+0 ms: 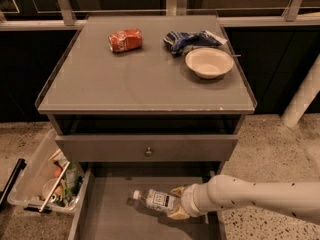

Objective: Place blue plastic bottle into middle drawer

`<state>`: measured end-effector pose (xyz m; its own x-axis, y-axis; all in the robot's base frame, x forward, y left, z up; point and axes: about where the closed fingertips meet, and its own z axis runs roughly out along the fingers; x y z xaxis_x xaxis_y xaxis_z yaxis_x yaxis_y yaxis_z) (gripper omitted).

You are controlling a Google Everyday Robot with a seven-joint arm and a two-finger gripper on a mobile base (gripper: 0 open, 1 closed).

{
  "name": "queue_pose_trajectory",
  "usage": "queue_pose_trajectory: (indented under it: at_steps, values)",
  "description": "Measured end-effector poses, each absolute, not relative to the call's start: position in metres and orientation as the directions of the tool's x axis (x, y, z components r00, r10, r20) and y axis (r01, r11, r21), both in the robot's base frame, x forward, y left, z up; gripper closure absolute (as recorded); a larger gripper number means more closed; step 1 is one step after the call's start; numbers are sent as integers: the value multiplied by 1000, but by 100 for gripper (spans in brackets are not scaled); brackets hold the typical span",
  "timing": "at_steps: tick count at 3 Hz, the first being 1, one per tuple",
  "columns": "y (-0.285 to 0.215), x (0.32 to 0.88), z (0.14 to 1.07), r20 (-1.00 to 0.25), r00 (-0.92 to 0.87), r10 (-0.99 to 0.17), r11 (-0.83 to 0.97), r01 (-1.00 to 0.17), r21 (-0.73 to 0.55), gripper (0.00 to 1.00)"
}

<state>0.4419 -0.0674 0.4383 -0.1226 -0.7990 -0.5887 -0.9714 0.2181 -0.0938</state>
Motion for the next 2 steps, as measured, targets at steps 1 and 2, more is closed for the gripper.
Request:
queue_pose_trajectory:
  at_steps: [1,2]
  values:
    - [-66,452,409,-576,-159,-802,253,-963,-87,100]
    - [-65,463,386,-568,-182,-802,273,-959,-79,100]
